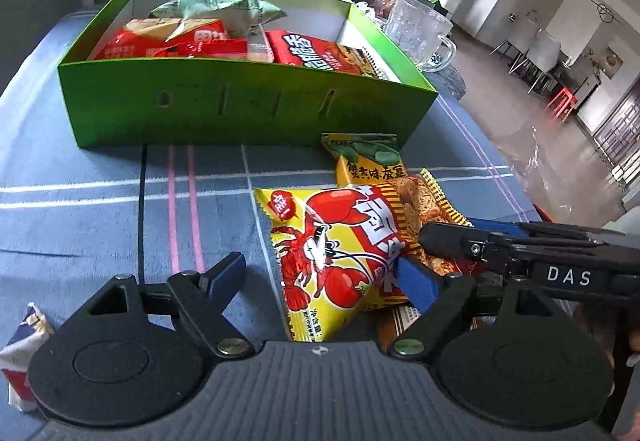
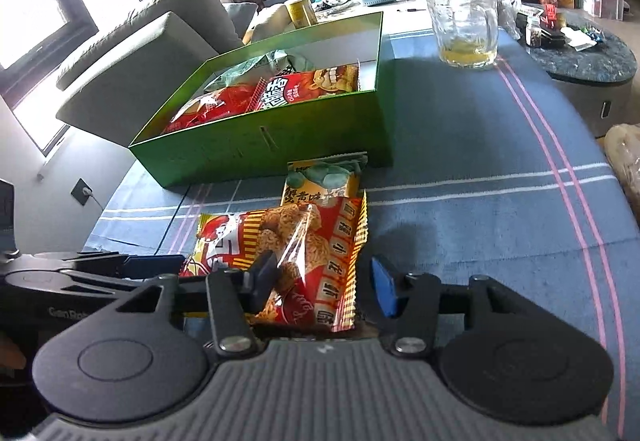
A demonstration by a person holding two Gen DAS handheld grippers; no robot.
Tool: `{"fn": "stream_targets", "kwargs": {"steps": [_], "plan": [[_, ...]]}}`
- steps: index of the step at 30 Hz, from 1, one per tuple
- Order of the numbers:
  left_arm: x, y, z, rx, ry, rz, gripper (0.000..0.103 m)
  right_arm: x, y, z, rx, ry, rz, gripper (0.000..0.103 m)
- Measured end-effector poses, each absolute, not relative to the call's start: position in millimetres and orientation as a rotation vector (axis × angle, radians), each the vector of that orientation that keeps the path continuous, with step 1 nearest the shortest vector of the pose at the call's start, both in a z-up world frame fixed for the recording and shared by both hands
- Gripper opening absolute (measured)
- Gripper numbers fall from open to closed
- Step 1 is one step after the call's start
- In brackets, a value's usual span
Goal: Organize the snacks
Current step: 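Carry both bags into the green box and open both grippers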
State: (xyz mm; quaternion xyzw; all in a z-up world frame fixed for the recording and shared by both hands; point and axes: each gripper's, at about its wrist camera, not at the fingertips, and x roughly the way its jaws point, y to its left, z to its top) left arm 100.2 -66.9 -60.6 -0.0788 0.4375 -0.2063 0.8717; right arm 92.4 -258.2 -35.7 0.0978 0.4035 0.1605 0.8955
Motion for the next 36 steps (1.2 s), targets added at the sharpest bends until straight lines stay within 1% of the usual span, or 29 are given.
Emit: {"fn": "stream_targets", "kwargs": {"steps": [1,2,3,4,9,14,22,29,36], "plan": [[99.7,-67.6,-60.4,-0.168,0.911,-0.443,0.071,92.8,-257.7,-35.7,0.202,0.835,0.336,0.047],[99.1,-68.5,-60.3,-0.175,0.911,-0.472,0.059,92.9,-257.1,-35.6,0.202,0.833,0.344,0.046],[97.7,-69.8,-59.2,-0.179,0.913,-0.485,0.058,92.9,-256.3,-35.8,0.205,0.834,0.359,0.043],[95.3,-71.3,-57.0,-0.165,0.899,-0.475,0.058,92.6,-255.0,-36.1,0.208,0.836,0.366,0.041],[84.3,-73.8,-39.0,-0.119,0.825,-0.468,0.057,92.5,-258.6,-33.3,0.274,0.839,0.386,0.041],[75.6,-71.2,-15.6,-0.094,0.745,-0.464,0.059,84.8,-254.8,-13.6,0.275,0.774,0.400,0.041],[82.5,-65.6,5.2,-0.073,0.690,-0.448,0.061,96.1,-250.8,4.6,0.294,0.733,0.425,0.041],[106.3,-61.8,20.4,-0.076,0.634,-0.452,0.060,111.8,-247.9,20.7,0.286,0.688,0.422,0.041],[161.1,-65.4,30.4,-0.094,0.589,-0.464,0.060,152.4,-251.2,33.3,0.324,0.632,0.380,0.041]]}}
